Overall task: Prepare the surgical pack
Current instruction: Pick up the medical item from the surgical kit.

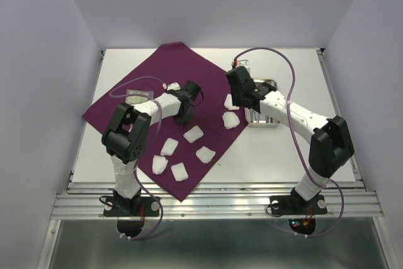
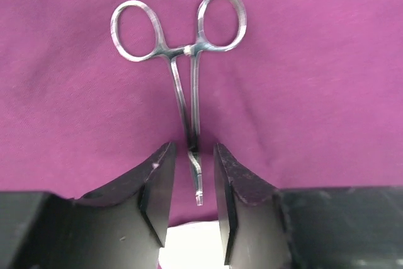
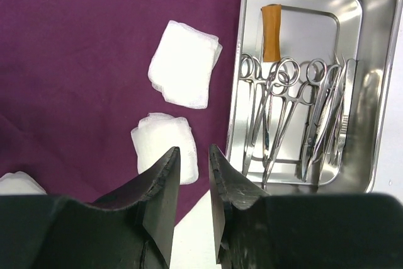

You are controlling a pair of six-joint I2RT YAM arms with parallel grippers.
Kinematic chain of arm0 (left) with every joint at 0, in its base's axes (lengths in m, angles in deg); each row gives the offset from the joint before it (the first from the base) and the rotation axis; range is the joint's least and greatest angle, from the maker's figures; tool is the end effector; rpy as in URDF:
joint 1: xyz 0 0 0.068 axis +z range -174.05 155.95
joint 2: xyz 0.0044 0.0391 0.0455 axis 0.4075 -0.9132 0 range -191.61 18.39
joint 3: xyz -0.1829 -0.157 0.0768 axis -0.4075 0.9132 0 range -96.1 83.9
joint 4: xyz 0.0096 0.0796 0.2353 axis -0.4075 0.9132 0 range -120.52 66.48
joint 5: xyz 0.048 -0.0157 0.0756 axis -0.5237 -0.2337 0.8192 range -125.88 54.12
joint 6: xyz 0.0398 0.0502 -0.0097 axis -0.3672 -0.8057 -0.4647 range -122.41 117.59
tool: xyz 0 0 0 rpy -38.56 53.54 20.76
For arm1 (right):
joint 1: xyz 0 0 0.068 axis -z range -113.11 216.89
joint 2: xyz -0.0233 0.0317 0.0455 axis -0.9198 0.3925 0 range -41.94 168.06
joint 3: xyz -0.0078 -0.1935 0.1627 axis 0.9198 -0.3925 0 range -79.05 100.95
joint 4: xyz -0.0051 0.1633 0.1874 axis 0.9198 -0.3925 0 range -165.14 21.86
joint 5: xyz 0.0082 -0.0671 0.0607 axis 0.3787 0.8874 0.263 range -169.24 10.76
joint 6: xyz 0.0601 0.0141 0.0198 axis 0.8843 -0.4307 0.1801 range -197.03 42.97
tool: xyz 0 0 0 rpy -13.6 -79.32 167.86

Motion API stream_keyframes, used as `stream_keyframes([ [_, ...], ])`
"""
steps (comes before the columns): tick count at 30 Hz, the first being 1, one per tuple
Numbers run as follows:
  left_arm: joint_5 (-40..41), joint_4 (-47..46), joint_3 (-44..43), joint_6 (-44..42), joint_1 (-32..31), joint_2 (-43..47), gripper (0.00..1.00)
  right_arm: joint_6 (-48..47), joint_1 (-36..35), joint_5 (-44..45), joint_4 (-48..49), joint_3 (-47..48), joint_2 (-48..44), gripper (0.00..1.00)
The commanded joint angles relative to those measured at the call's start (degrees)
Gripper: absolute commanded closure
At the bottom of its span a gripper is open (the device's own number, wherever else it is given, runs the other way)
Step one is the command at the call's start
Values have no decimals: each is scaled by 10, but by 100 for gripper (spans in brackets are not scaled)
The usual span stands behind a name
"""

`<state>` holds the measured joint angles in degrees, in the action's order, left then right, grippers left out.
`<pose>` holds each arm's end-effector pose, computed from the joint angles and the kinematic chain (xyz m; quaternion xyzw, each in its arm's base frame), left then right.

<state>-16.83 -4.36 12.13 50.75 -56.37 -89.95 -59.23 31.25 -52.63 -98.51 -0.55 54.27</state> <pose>0.3247 -0.1860 0.1467 -0.2118 0.9355 -0.0397 0.2800 0.3095 0.1940 0.2536 -0.0596 0.9106 -0.0354 0.4075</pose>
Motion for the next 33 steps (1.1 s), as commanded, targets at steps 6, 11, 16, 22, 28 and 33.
stream_keyframes([
  [6, 32, 21, -24, 11, -8, -14, 73, 6, 3, 20, 21, -5, -30, 70],
  [11, 42, 28, -26, 11, -9, -6, 83, 5, 8, 21, 21, -4, -31, 70],
  [16, 57, 42, -29, 11, -12, 18, 96, 5, 8, 26, 21, -5, -37, 70],
  [22, 65, 44, -30, -3, -21, 61, 100, 4, 37, 28, 23, -12, -40, 70],
  [28, 60, 50, -36, -14, -35, 72, 100, 15, 106, -9, 37, -36, -60, 70],
  [33, 59, 50, -54, -25, -52, 73, 100, 24, 201, -53, 48, -49, -73, 69],
])
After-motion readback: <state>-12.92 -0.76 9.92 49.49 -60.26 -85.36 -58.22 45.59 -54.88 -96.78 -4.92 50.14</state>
